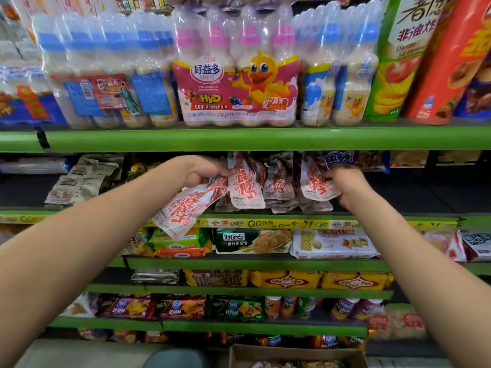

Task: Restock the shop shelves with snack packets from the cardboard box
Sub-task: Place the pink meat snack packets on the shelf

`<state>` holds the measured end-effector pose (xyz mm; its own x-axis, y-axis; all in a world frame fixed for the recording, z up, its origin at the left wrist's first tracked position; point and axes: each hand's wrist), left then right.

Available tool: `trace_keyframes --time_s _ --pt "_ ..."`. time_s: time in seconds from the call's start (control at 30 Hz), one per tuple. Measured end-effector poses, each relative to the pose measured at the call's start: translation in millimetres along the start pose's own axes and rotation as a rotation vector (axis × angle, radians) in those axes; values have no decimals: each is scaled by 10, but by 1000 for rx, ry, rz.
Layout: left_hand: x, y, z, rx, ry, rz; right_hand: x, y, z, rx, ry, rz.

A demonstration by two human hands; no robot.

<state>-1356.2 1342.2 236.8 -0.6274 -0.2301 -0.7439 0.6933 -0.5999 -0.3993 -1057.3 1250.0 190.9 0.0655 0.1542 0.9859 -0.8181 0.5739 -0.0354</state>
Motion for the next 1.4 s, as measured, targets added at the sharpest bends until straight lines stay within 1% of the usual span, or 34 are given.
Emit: trace_keyframes --time_s 0.07,0.13,0.23,0.3,0.4,0.5,0.57,0.63,0.8,0.93,1.0,1.1,1.17,1.33,1.4 --pt "-36 12 -58 -37 -2 -106 -8 49 -93 -25 -30 87" --pt "-49 -9 -155 -58 25 -181 -20 92 -190 -31 -42 118" --pt "-92 -37 -266 -81 103 -181 -14 151 -257 9 -15 260" --pt "-141 -31 -327 -80 130 -194 -12 194 -283 14 -9 292" --pt "-194 62 -412 -73 97 -304 -18 249 -306 -26 -89 363" --pt "-196 166 -502 -70 81 -376 -83 252 -320 -22 -93 421" --pt "-202 216 -530 -74 72 -425 -135 226 -347 4 -89 451" --pt "-223 259 -558 -89 51 -459 -182 197 -377 68 -98 500" --pt "-247 341 -580 -194 76 -577 -239 149 -343 140 -154 515" --pt "-259 371 -605 -203 91 -443 -253 161 -343 174 -184 518" --pt "-273 384 -602 -210 89 -387 -246 169 -348 187 -187 564" --pt "-300 405 -572 -204 73 -359 -243 161 -349 203 -183 646" --pt "-295 393 -561 -180 74 -352 -234 148 -310 180 -214 655" --pt "-179 258 -513 -260 85 -359 -164 207 -82 145 -454 784" --pt "-138 208 -445 -239 68 -307 -138 257 48 138 -558 811"
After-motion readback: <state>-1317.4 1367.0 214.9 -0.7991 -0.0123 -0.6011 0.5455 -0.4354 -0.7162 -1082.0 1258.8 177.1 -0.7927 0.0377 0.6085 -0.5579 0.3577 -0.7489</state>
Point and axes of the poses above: each hand's wrist, its own z-axis away from the middle knuckle, its own y-axis out of the palm, x = y × z
